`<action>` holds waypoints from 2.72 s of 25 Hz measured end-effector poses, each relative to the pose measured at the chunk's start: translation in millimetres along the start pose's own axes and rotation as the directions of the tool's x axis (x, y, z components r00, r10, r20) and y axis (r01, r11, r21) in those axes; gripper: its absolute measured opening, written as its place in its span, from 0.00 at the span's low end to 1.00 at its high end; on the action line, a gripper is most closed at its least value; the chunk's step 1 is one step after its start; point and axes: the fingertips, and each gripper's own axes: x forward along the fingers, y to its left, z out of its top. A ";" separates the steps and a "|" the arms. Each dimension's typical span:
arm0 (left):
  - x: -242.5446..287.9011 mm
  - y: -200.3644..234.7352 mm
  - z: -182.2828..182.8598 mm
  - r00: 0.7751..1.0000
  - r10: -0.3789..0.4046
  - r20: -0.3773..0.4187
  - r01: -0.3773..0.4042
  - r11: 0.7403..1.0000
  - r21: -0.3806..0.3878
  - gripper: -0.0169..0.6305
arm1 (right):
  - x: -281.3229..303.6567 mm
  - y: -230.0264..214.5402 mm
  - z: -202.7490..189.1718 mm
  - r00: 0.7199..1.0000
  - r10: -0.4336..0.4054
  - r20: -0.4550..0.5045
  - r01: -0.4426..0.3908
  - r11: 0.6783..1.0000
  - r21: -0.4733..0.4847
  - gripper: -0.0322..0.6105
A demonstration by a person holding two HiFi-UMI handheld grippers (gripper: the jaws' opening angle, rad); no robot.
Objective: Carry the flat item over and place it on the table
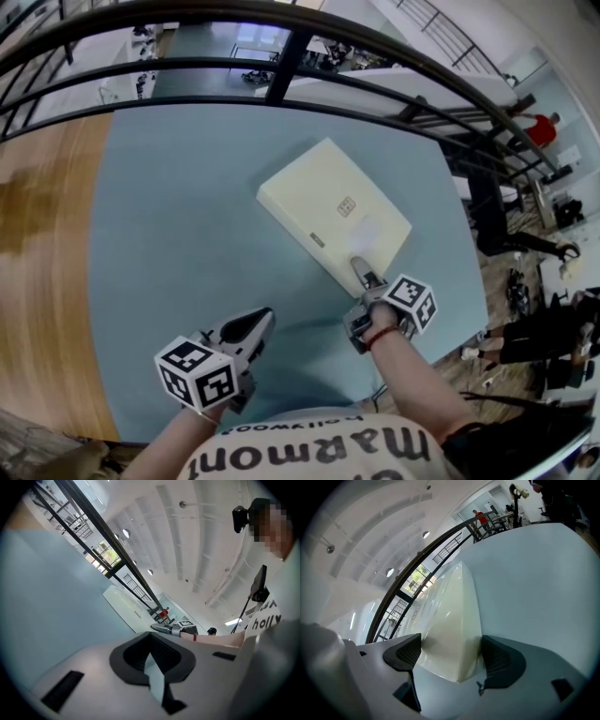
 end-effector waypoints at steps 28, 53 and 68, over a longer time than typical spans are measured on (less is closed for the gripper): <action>-45.1 -24.9 -17.4 0.977 0.187 0.106 -0.194 0.979 0.064 0.03 | 10.4 7.1 25.9 0.999 0.014 0.043 0.008 0.883 -0.469 0.68; 25.2 -153.5 -101.2 0.893 0.361 0.268 -0.383 0.923 0.034 0.03 | -64.8 -68.3 57.4 0.878 0.355 -0.319 -0.430 0.880 -0.202 0.17; 84.6 -205.9 -155.9 0.901 0.355 0.249 -0.378 0.924 0.050 0.03 | -119.5 -113.4 97.7 0.826 0.445 -0.347 -0.552 0.763 -0.336 0.11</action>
